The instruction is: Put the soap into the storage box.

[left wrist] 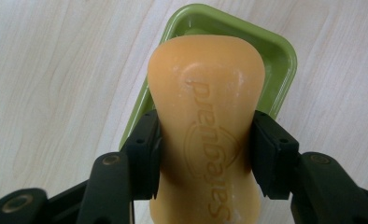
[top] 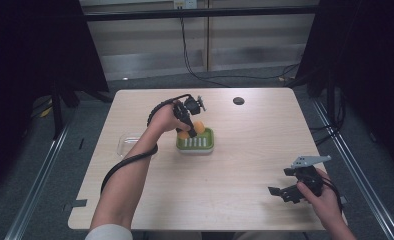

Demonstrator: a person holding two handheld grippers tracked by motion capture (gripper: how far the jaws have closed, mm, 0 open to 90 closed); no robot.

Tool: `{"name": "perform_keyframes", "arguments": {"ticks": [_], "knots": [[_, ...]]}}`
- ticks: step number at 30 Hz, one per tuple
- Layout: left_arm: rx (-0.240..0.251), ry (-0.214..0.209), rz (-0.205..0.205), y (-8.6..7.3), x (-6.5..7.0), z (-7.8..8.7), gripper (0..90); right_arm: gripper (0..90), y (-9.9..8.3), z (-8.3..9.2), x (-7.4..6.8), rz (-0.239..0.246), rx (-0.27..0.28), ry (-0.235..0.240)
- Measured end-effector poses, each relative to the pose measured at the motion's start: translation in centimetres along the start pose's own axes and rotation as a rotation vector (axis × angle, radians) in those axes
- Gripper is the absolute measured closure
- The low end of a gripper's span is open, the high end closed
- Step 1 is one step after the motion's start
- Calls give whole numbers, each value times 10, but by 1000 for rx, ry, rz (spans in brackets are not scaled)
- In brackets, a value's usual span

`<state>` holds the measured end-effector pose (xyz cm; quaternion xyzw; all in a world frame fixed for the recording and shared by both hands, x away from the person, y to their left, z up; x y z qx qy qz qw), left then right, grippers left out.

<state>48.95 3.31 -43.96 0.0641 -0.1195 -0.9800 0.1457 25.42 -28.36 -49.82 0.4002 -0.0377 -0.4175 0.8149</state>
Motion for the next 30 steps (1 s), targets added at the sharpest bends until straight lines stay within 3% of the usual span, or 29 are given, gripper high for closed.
{"name": "perform_keyframes", "arguments": {"ticks": [11,18,21,30], "knots": [[-6,-23,-14,1,1,-3,496,13,0,0,0,4,2,3],[10,-1,-6,1,2,-8,496,13,0,0,0,0,0,1],[-3,-20,-7,1,2,-8,497,13,0,0,1,7,0,3],[4,-13,-16,2,0,-11,496,13,0,0,1,4,0,1]]}}
Point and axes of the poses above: each handheld gripper's, and its own axes: z roughly backward along the jaws, y roughly out of its top, x roughly to its right, the point moved 3 cm from there along -z, roughly forward along the jaws, and after that the axes turned 7 degrees about y, right-handed, at the moved point
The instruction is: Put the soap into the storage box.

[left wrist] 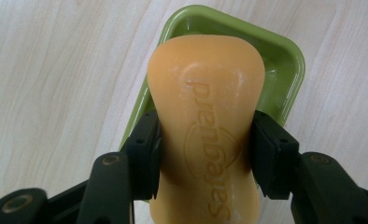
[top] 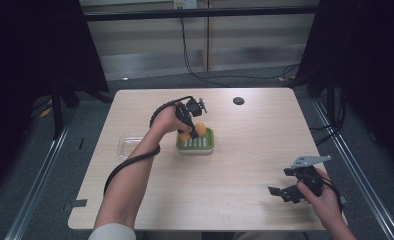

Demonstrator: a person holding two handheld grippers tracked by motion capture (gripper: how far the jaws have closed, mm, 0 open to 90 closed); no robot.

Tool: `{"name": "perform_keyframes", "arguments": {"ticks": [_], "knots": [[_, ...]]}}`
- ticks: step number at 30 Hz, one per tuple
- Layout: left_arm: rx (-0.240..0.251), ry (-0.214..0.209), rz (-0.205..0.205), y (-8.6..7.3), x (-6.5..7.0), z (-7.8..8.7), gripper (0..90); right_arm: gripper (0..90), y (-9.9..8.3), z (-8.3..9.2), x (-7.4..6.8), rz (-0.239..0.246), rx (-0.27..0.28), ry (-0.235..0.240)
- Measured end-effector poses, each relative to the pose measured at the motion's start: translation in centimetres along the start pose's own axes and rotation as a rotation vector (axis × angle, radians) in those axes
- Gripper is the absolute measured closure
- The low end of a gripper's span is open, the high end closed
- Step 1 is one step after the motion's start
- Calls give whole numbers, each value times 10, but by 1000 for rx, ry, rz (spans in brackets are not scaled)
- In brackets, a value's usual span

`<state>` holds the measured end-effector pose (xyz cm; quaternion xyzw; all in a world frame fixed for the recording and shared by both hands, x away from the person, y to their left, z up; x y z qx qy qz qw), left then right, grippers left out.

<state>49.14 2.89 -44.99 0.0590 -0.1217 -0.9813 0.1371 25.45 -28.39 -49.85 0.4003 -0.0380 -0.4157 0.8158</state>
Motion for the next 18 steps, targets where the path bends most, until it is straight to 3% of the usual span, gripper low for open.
{"name": "perform_keyframes", "arguments": {"ticks": [18], "knots": [[-6,-6,-11,3,2,-8,496,13,0,0,0,2,1,2]]}}
Point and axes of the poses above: each handheld gripper's, and its own axes: z roughly backward along the jaws, y roughly out of its top, x roughly to its right, the point moved 3 cm from there along -z, roughly forward along the jaws, and after that the axes turned 7 degrees about y, right-handed, at the moved point
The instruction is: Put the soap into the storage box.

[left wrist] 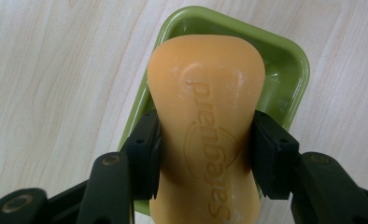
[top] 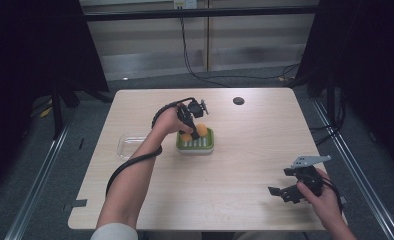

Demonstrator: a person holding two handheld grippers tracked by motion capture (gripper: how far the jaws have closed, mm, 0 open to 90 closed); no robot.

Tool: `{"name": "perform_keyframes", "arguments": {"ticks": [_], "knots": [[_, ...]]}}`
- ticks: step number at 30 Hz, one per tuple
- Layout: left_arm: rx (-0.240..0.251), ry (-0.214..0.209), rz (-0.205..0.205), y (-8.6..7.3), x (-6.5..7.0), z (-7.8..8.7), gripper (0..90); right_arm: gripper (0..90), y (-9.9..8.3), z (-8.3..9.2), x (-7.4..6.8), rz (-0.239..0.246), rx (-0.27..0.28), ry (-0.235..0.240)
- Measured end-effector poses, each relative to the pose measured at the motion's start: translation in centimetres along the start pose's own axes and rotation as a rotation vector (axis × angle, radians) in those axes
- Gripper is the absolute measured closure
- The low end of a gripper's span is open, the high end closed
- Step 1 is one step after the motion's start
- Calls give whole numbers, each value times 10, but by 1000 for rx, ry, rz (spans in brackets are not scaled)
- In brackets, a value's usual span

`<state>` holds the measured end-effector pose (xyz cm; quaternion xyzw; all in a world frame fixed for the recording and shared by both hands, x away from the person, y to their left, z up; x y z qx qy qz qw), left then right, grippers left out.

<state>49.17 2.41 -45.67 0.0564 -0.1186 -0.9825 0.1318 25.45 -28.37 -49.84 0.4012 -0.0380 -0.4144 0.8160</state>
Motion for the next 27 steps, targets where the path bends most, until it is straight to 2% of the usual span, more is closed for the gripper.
{"name": "perform_keyframes", "arguments": {"ticks": [1,9,27], "knots": [[1,0,8,0,1,0,496,13,0,0,0,-1,-1,0],[-7,3,-11,2,0,-3,496,13,0,0,-1,-5,-3,-1],[-12,-1,-13,2,3,-13,495,13,0,0,0,0,-3,1]]}}
Point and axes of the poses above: each handheld gripper's, and its own axes: z roughly backward along the jaws, y roughly out of its top, x roughly to its right, the point moved 3 cm from there along -z, roughly forward along the jaws, and after that the axes turned 7 degrees about y, right-handed, at the moved point
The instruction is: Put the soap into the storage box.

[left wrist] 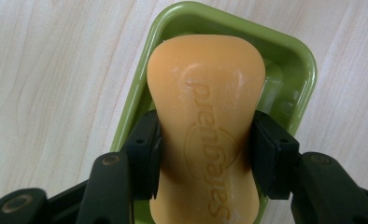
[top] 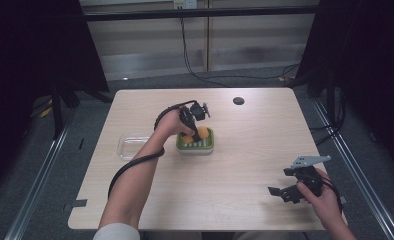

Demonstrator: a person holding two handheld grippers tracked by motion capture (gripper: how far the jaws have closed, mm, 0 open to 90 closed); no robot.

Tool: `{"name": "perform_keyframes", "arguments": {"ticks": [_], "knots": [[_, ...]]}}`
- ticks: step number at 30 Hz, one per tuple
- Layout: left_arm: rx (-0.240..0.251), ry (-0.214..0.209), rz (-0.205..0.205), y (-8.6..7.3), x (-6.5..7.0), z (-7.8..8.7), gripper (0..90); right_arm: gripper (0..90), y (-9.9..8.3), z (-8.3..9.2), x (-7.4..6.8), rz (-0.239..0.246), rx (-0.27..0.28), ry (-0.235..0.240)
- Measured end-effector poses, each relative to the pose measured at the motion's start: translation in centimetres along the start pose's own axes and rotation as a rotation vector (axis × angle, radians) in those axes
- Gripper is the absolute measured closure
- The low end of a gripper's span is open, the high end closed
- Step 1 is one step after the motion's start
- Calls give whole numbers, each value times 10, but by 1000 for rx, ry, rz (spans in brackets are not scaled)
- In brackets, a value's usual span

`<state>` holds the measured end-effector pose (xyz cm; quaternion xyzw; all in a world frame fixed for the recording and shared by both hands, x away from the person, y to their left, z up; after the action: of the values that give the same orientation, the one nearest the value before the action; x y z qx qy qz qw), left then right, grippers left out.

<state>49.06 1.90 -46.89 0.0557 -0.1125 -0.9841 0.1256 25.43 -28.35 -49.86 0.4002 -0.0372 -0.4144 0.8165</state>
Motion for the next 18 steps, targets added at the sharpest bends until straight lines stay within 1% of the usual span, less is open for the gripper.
{"name": "perform_keyframes", "arguments": {"ticks": [6,8,11,15,16,18], "knots": [[-7,-12,-2,-1,1,-4,495,13,0,0,0,-1,-1,1],[-5,-11,7,-1,1,-5,495,13,0,0,0,0,0,-1],[-2,-13,7,-1,0,-6,494,13,0,0,0,-3,1,-3],[-5,-12,19,-2,0,-7,493,13,0,0,-1,-2,4,-4],[-5,-18,30,-2,1,-7,493,13,0,1,-1,0,4,-2],[4,-14,28,-2,-1,-7,491,13,1,0,-2,0,5,-3]]}}
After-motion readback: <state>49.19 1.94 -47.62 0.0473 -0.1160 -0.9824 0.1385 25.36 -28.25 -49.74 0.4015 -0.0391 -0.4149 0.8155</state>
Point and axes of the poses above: each handheld gripper's, and its own axes: z roughly backward along the jaws, y roughly out of its top, x roughly to its right, the point moved 3 cm from there along -z, roughly forward along the jaws, and after that the axes turned 7 degrees about y, right-handed, at the moved point
